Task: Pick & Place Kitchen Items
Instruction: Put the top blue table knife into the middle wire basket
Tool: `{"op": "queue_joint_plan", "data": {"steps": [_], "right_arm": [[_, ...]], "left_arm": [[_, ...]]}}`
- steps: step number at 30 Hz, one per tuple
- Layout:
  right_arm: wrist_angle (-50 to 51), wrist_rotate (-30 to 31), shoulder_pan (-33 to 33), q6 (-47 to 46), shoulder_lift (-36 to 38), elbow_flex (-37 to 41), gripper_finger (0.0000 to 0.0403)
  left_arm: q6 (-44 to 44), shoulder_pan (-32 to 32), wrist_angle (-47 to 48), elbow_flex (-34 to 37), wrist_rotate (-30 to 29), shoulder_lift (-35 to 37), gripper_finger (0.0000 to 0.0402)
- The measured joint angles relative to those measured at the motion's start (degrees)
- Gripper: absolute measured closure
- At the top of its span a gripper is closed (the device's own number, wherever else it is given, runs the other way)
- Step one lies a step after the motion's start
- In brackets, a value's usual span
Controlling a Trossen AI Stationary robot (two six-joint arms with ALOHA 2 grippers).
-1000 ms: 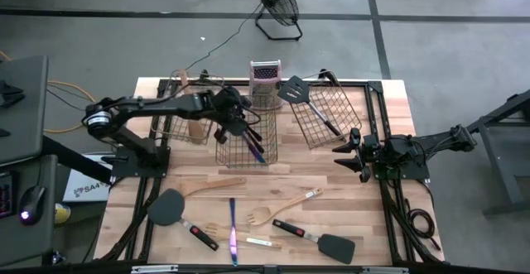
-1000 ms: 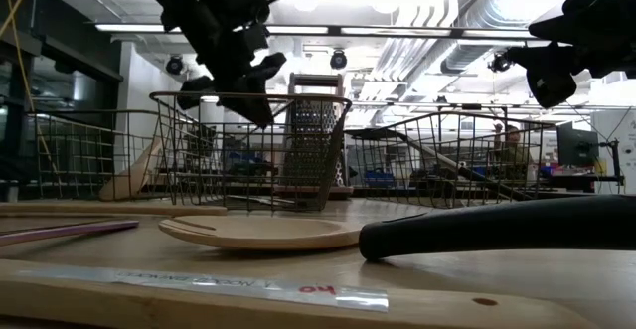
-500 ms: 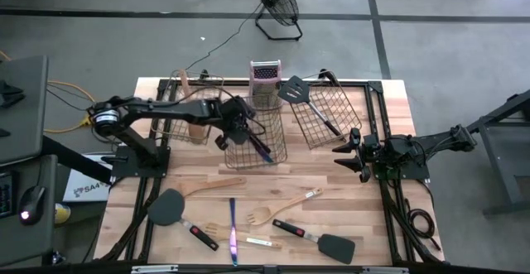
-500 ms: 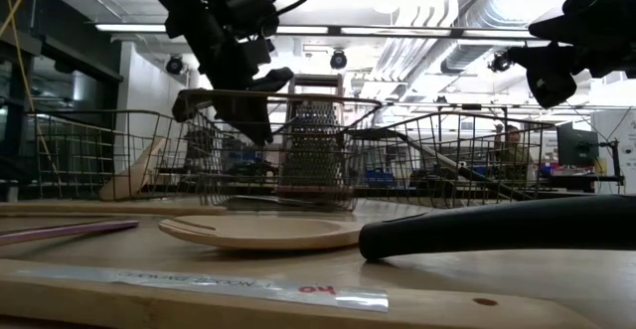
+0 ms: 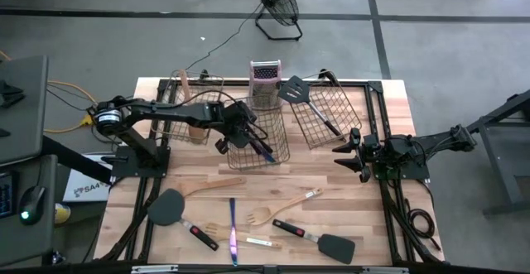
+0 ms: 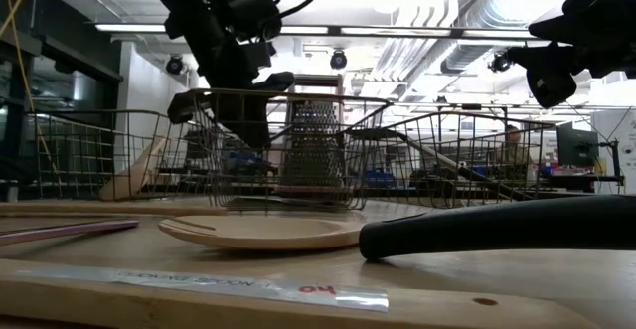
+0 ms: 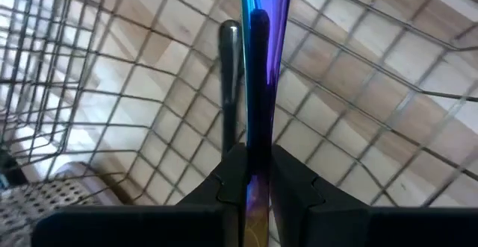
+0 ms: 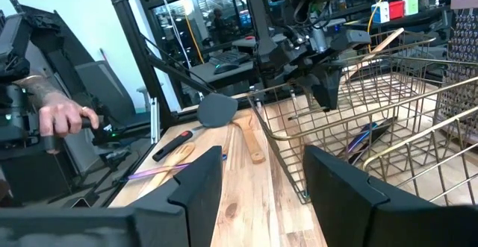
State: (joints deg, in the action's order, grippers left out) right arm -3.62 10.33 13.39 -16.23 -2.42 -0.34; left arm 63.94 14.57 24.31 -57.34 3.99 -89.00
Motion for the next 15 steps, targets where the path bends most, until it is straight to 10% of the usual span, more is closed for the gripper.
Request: {"op": "queue_joint_plan", "data": {"steps": [15], "right_arm": [[0.0, 0.0, 0.0, 0.0, 0.0, 0.0, 0.0223]], "left_arm": [[-0.1, 0.0, -0.6, -0.1, 0.7, -2.1, 0.0368]]}}
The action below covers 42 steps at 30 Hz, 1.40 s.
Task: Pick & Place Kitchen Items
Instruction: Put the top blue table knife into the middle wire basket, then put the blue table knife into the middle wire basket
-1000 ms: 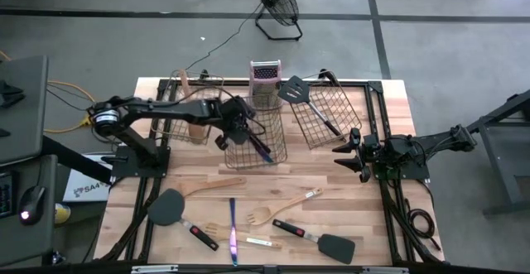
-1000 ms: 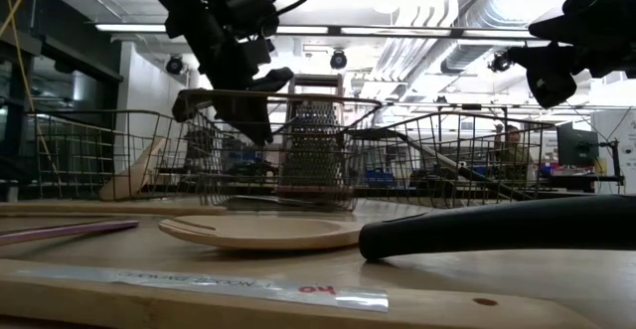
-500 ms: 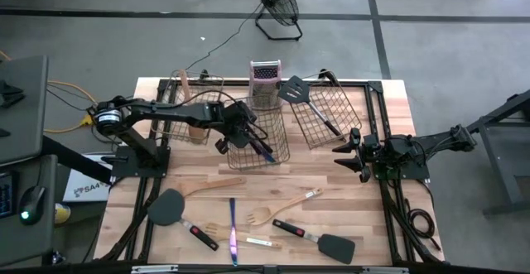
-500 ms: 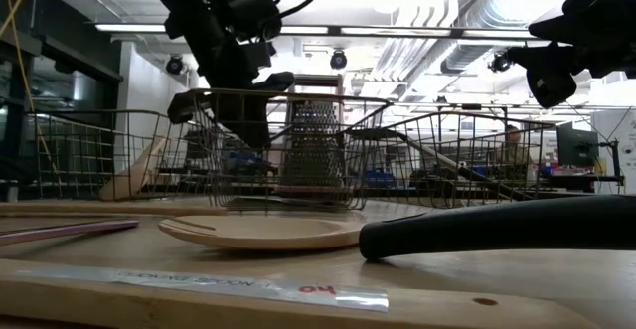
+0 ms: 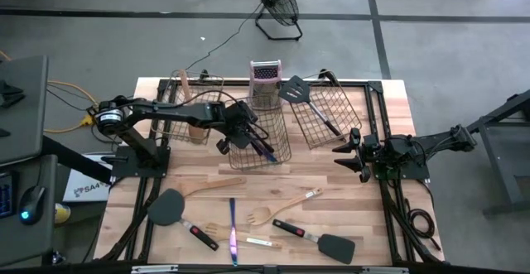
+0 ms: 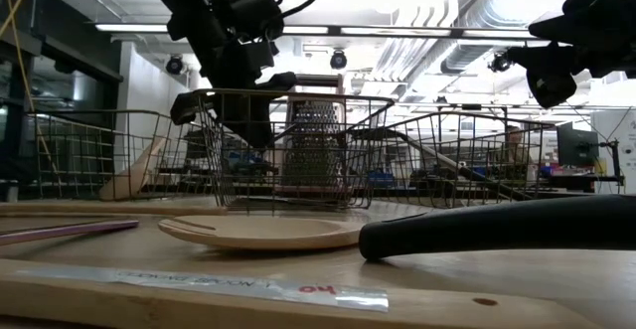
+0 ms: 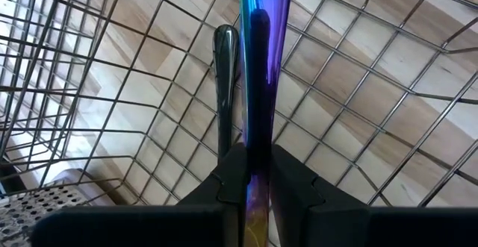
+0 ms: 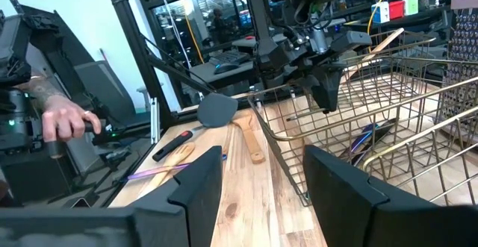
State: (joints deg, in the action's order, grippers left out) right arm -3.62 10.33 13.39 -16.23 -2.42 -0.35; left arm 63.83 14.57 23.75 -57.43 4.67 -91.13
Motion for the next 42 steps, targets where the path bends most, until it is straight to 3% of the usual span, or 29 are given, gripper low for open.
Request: {"op": "queue_joint_plan", "data": {"steps": [13, 34, 42], "right_arm": [[0.0, 0.0, 0.0, 0.0, 0.0, 0.0, 0.0223], [0.0, 0.0, 0.0, 0.0, 0.0, 0.0, 0.0223], [0.0, 0.0, 0.0, 0.0, 0.0, 0.0, 0.0223]], "left_arm": [[-1.3, 0.0, 0.7, 0.1, -0.1, -0.1, 0.034], [-1.3, 0.0, 0.3, 0.2, -0.4, -0.2, 0.0336], [-2.0, 0.0, 3.4, 0.6, -4.7, -0.5, 0.0336]]}}
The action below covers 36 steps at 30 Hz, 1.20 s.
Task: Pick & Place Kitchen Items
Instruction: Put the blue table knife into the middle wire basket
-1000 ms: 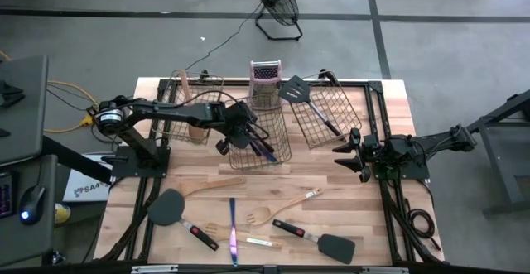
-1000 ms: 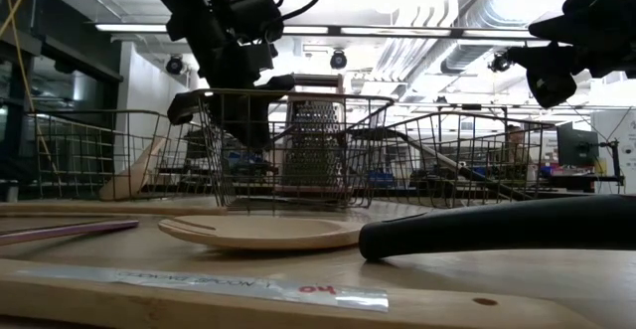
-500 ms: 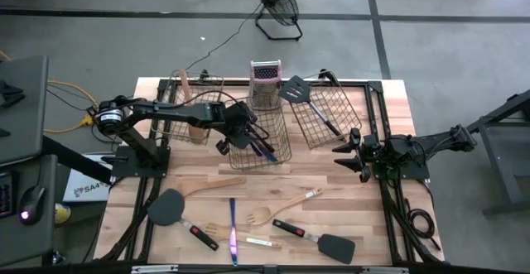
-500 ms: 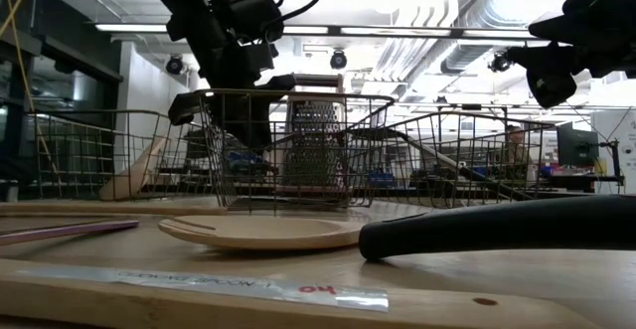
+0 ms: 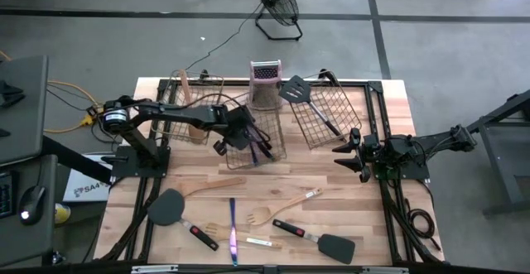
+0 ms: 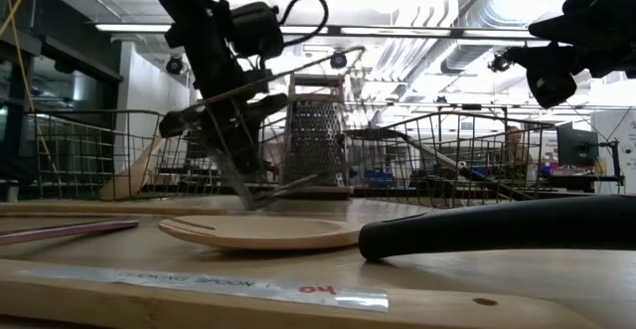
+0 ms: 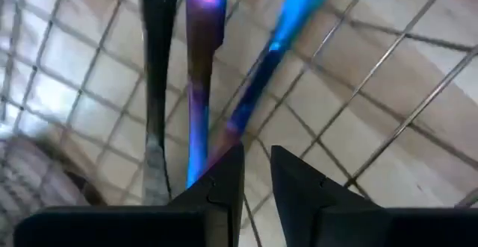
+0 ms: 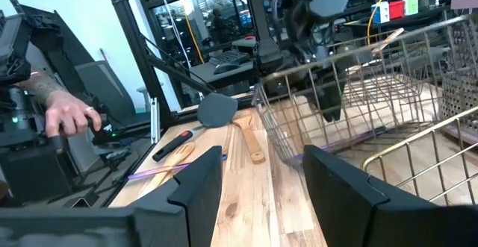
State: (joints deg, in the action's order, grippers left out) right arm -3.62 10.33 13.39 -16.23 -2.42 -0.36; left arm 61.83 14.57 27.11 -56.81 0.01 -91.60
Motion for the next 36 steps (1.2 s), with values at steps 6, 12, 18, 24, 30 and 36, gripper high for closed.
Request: {"op": "queue_joint_plan", "data": {"steps": [6, 12, 18, 24, 30, 36], "right_arm": [[0.0, 0.0, 0.0, 0.0, 0.0, 0.0, 0.0223], [0.0, 0.0, 0.0, 0.0, 0.0, 0.0, 0.0223], [0.0, 0.0, 0.0, 0.0, 0.0, 0.0, 0.0223], [0.0, 0.0, 0.0, 0.0, 0.0, 0.0, 0.0223], [0.0, 0.0, 0.0, 0.0, 0.0, 0.0, 0.0223], [0.0, 0.0, 0.0, 0.0, 0.0, 0.0, 0.0223]], "left_arm": [[-2.4, 0.0, 0.0, -0.3, -1.9, 1.3, 0.0336], [-3.2, 0.0, 0.2, -2.3, -3.4, 2.3, 0.0336], [-3.8, 0.0, 2.4, -5.7, -3.9, 2.9, 0.0336], [-5.7, 0.0, 5.8, -10.3, -4.4, 2.9, 0.0336], [-12.9, 0.0, 13.6, -18.1, -4.3, 3.0, 0.0336], [-29.5, 0.0, 23.8, -26.4, -4.2, 3.0, 0.0336]]}}
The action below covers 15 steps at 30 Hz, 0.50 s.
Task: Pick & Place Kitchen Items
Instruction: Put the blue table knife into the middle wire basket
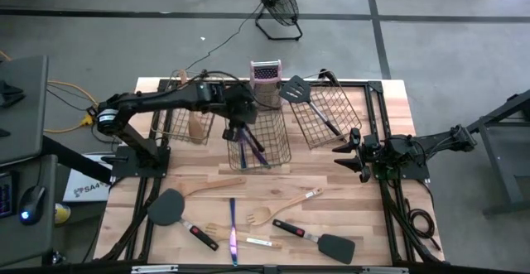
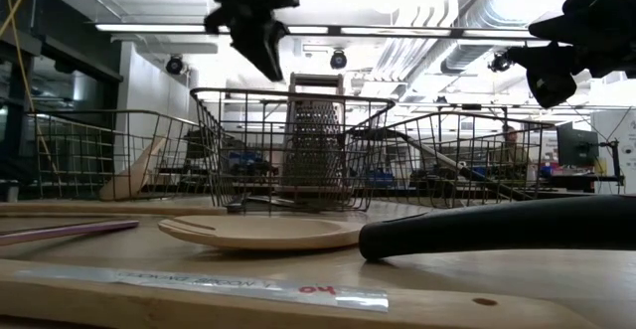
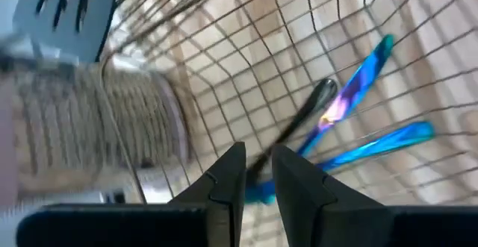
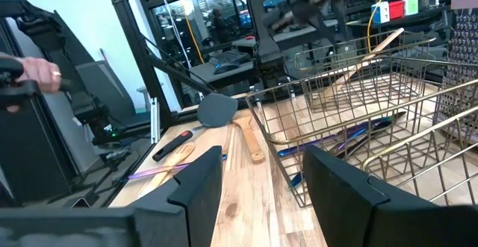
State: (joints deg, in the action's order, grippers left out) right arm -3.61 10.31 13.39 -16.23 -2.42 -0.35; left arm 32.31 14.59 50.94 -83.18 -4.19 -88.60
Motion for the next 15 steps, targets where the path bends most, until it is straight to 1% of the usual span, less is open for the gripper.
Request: {"op": "queue_joint_plan", "data": {"steps": [6, 8, 12, 15], "right_arm": [[0.0, 0.0, 0.0, 0.0, 0.0, 0.0, 0.0223], [0.0, 0.0, 0.0, 0.0, 0.0, 0.0, 0.0223], [0.0, 0.0, 0.0, 0.0, 0.0, 0.0, 0.0223], [0.0, 0.0, 0.0, 0.0, 0.0, 0.0, 0.0223]], "left_arm": [[-13.2, 0.0, 10.3, -6.7, 0.4, 0.0, 0.0336], [-17.0, 0.0, 12.4, -8.2, 1.0, 0.0, 0.0336], [-24.0, -0.1, 16.7, -9.1, 2.7, 0.7, 0.0336], [-29.1, -1.4, 19.6, -9.1, 3.5, 1.4, 0.0336]]}}
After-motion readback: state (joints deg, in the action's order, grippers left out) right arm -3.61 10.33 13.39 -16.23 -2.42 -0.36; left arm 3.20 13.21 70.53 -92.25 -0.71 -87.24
